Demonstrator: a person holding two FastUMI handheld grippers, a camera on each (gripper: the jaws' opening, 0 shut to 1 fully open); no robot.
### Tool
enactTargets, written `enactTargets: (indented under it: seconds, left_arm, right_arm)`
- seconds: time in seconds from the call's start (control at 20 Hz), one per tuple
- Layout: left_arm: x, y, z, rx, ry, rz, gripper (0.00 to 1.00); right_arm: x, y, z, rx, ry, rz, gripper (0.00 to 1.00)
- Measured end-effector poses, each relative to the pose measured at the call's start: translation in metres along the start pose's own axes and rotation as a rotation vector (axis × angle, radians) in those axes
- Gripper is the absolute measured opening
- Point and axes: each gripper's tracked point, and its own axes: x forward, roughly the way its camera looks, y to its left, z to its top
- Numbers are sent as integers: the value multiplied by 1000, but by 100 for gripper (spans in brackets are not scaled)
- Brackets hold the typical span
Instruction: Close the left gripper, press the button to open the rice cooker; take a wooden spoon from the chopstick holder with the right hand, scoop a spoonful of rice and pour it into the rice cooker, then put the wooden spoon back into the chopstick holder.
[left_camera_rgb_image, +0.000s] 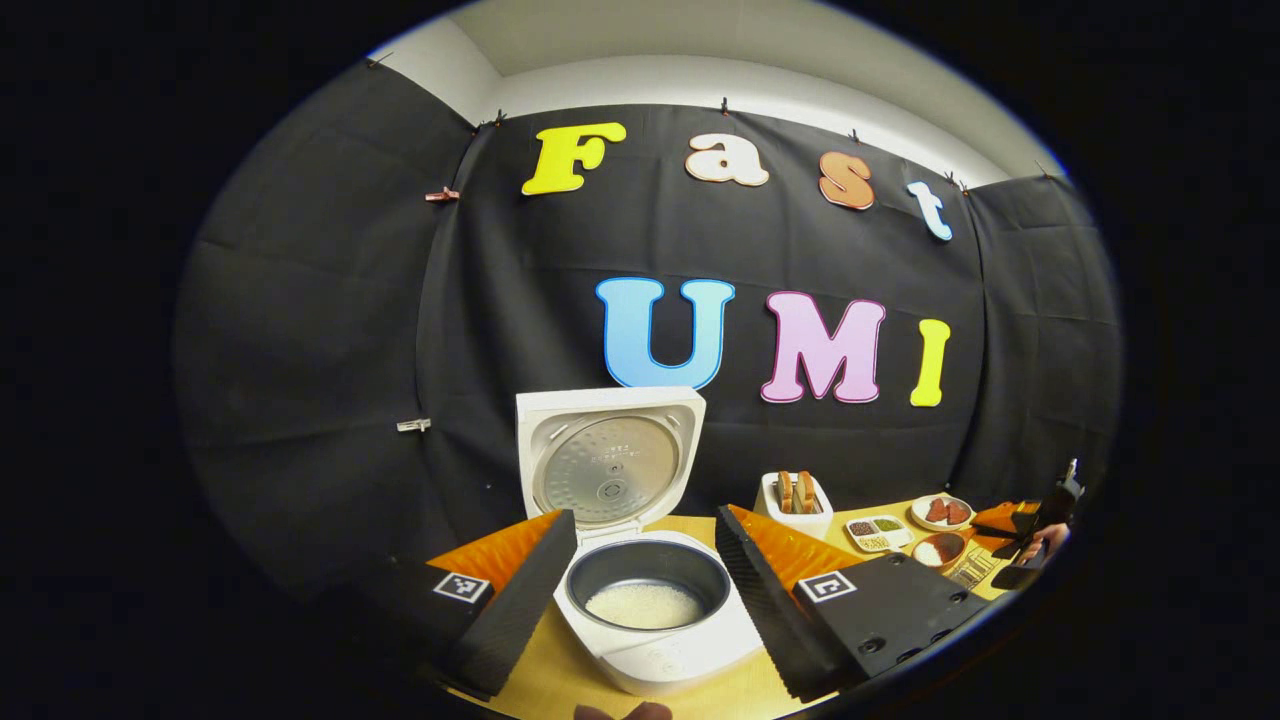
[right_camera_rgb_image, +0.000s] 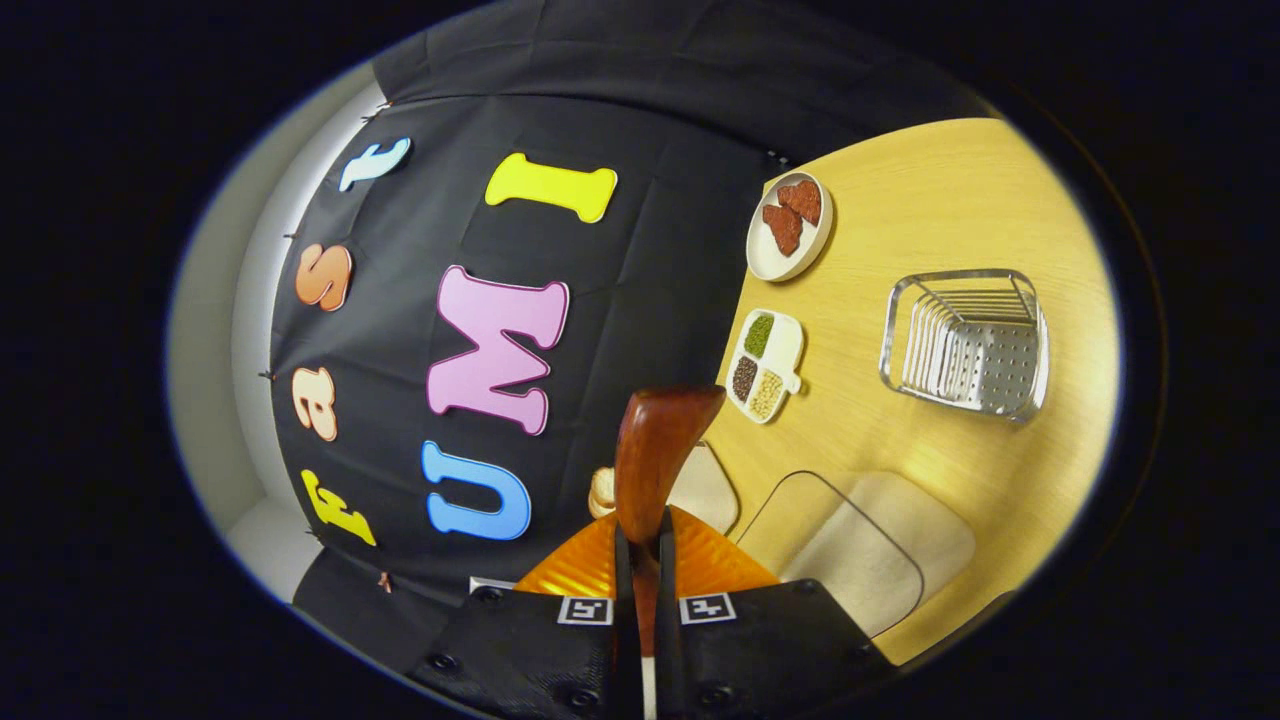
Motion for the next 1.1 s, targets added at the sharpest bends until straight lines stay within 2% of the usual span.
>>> enactTargets:
  seconds: [0.25, 0.55, 0.9, 1.1]
  left_arm:
    - [0, 7, -3, -20, 1, 8, 96]
    - [-5, 25, -16, -52, 21, 38, 96]
    - [-17, 50, -32, -63, 43, 84, 96]
    - [-21, 62, -39, -60, 55, 104, 95]
  right_arm:
    - [10, 48, -30, -55, 49, 37, 10]
    - [26, 107, -89, -97, 129, 74, 10]
    - [55, 147, -180, -128, 251, 119, 10]
    - [74, 164, -227, -184, 293, 134, 10]
